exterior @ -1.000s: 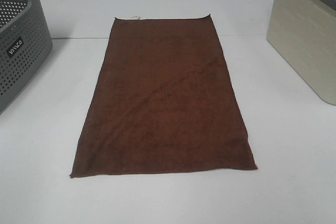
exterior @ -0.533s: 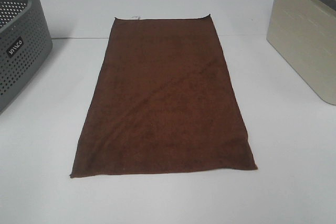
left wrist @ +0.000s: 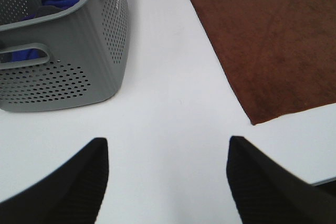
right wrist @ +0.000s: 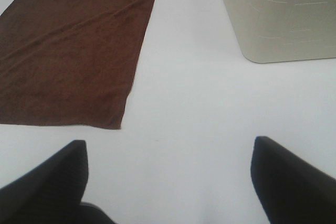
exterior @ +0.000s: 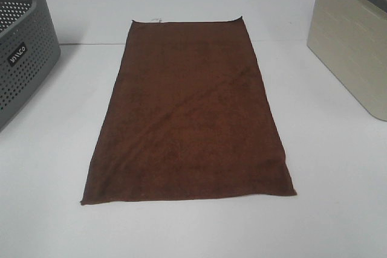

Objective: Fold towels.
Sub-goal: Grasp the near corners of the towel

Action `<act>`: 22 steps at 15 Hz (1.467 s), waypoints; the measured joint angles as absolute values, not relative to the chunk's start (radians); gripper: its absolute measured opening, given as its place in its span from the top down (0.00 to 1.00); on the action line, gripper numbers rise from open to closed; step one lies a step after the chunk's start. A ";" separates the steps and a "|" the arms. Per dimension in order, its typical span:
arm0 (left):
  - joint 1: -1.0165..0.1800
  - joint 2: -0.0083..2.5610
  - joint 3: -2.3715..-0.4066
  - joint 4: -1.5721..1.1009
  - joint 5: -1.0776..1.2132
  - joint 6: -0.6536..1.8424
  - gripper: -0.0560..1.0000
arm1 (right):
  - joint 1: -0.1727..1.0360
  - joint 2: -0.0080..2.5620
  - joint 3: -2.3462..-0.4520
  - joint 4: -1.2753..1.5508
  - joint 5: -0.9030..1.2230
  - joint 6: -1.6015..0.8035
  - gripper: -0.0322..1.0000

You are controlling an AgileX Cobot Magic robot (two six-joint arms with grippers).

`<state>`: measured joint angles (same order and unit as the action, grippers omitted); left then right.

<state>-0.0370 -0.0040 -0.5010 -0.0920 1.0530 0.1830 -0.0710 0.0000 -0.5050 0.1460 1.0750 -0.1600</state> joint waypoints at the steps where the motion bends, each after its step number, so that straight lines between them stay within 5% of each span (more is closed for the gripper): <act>1: -0.037 -0.004 -0.501 -0.092 1.053 0.183 0.36 | -0.071 0.000 -0.505 0.146 1.075 -0.160 0.20; 22: -0.037 -0.004 -0.501 -0.092 1.053 0.183 0.36 | -0.071 0.000 -0.505 0.146 1.075 -0.160 0.20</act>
